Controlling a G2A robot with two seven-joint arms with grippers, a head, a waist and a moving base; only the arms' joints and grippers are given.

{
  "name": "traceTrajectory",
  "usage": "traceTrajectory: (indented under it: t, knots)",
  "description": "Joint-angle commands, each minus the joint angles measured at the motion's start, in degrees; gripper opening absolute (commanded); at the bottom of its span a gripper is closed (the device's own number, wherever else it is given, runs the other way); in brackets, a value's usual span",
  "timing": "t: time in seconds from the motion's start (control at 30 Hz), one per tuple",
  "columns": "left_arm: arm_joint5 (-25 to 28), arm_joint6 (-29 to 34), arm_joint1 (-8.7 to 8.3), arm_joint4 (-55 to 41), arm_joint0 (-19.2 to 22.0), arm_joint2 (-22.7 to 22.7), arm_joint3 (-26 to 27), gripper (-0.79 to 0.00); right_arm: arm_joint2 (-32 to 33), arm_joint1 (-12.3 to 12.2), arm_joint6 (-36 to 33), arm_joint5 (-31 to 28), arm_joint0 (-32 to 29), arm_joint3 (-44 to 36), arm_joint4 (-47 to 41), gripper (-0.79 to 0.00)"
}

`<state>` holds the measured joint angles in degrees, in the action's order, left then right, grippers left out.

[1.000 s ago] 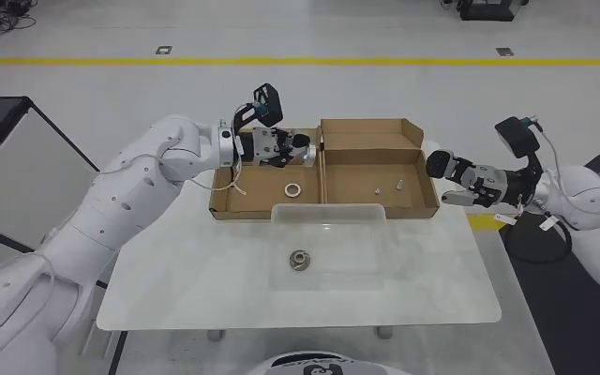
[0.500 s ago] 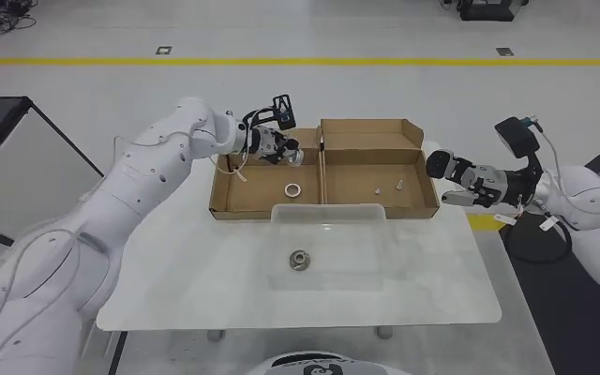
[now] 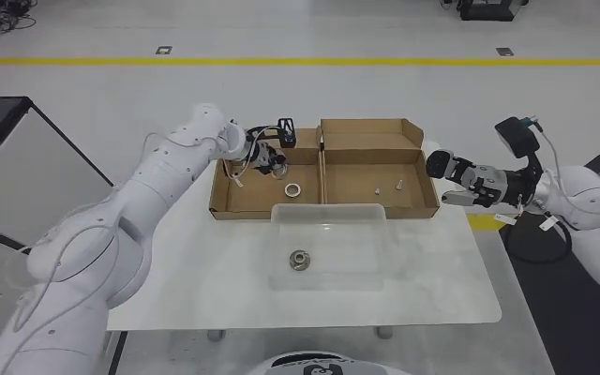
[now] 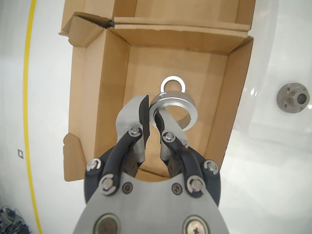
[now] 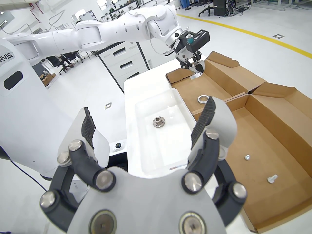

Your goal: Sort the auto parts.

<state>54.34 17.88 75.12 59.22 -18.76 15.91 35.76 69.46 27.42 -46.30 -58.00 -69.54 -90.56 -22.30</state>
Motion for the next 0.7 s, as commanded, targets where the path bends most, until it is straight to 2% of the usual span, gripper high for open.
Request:
traceTrajectory:
  t: [0.0,0.33,0.63,0.67]
  knots:
    - [0.18,-1.1,0.98,1.81,-0.08,-0.67,-1.98,-0.785,0.0,0.0,0.0,0.0,0.0,0.0,0.0,0.0]
    - [0.5,-5.15,5.36,8.61,-0.93,-3.17,-9.71,-0.785,0.0,0.0,0.0,0.0,0.0,0.0,0.0,0.0]
    - [-0.01,-7.9,8.26,12.47,-1.32,-4.17,-14.6,-0.785,0.0,0.0,0.0,0.0,0.0,0.0,0.0,0.0]
    - [-0.07,-8.16,8.52,12.91,-1.41,-4.28,-15.06,-0.745,0.0,0.0,0.0,0.0,0.0,0.0,0.0,0.0]
